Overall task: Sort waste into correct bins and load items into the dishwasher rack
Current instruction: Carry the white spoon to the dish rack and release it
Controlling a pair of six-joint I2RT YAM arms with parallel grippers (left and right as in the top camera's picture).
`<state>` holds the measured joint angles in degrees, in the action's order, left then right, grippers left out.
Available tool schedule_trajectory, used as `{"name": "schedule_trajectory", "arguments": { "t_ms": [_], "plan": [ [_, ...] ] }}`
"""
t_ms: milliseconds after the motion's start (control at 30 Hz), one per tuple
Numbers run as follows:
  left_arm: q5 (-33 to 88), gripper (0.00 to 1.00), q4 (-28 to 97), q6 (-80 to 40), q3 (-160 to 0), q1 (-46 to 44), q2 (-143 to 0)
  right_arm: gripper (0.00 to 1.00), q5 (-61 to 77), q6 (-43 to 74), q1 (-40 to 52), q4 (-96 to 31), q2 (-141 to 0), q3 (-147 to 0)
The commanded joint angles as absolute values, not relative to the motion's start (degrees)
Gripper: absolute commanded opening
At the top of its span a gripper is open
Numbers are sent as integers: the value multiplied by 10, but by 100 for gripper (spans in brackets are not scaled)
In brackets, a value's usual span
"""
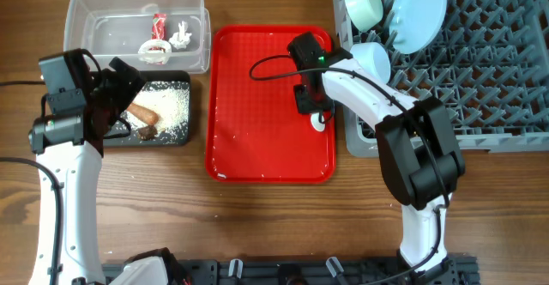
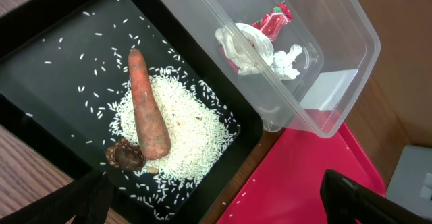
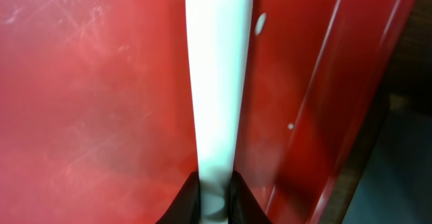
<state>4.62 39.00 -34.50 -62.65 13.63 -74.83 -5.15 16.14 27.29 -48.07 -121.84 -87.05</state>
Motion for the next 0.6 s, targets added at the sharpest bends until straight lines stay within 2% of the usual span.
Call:
{"name": "schedule_trajectory", "arguments": {
  "t_ms": [0,367,567],
  "plan": [
    [51,100,389,-332,-626,136,-748,4,-29,150,273,-501,-1213,-903],
    [51,100,389,-332,-626,136,-748,4,-42,152,253,-537,-971,-915],
    [51,100,389,-332,-626,136,-748,4,-120,152,124,-590,-859,-915]
  ]
}}
